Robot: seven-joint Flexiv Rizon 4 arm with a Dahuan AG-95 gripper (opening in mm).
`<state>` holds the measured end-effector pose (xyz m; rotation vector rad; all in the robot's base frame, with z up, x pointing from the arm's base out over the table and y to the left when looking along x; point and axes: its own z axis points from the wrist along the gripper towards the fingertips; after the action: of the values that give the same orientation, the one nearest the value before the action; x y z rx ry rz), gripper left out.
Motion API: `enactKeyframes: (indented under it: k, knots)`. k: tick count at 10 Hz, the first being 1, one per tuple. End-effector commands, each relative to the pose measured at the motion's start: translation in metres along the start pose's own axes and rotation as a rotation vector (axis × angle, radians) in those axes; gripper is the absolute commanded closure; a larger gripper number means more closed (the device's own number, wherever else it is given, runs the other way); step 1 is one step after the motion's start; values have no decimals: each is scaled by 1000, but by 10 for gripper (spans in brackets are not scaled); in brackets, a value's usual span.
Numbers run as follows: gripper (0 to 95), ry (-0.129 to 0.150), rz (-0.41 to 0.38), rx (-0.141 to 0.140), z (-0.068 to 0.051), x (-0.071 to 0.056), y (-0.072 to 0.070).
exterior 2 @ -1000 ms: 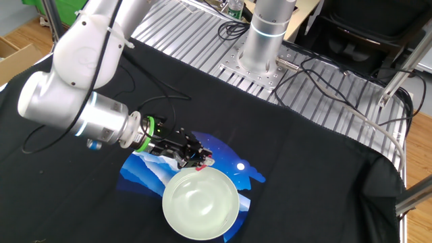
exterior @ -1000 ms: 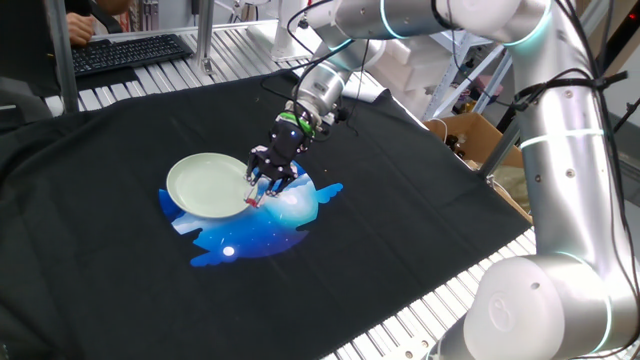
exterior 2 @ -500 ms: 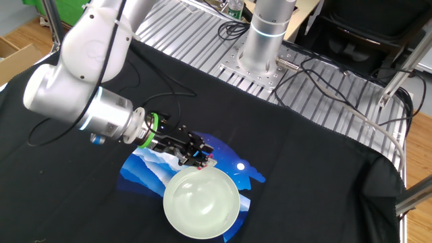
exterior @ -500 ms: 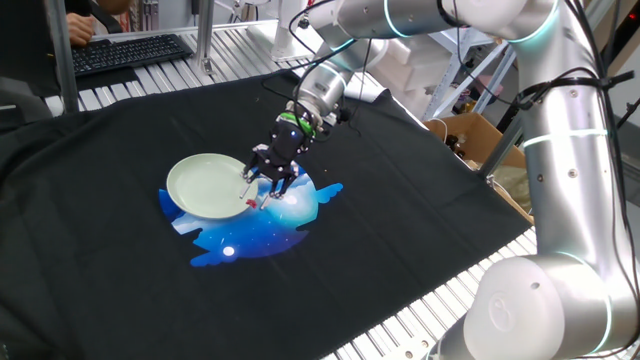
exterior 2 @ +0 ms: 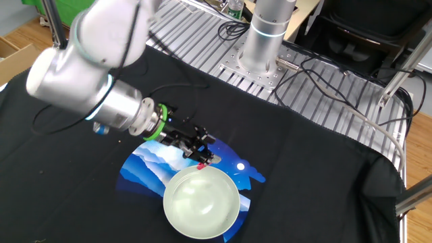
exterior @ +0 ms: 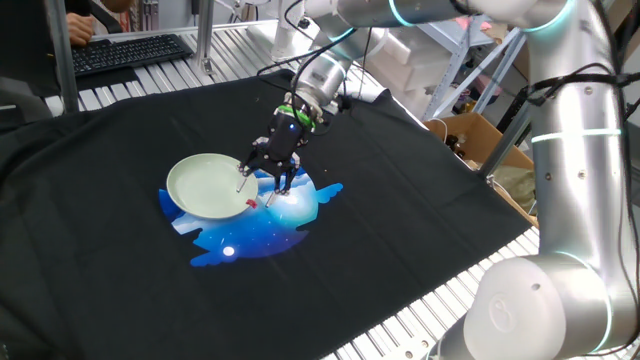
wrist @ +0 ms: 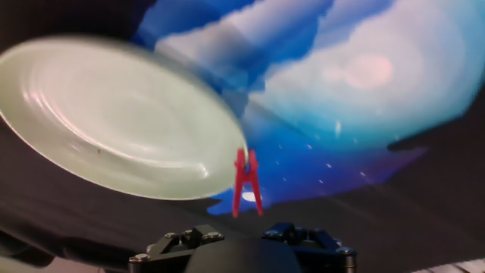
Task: Use a clamp
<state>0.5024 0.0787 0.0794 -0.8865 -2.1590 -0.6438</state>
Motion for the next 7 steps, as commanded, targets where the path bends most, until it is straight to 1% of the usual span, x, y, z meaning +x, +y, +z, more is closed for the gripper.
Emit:
enactKeyframes:
  k: [1, 2, 3, 4, 5, 6, 7]
  knots:
    - [570, -124, -65, 115, -13, 16, -1]
    - [570, -191, -110, 185, -20, 24, -1]
    - [760, -258, -165, 259, -28, 32, -3]
    - [760, -298, -203, 297, -34, 36, -4]
    - [760, -352, -261, 333, -47, 40, -8]
    - [950, -377, -303, 350, -55, 40, -13]
    - [950, -412, -366, 354, -69, 38, -23]
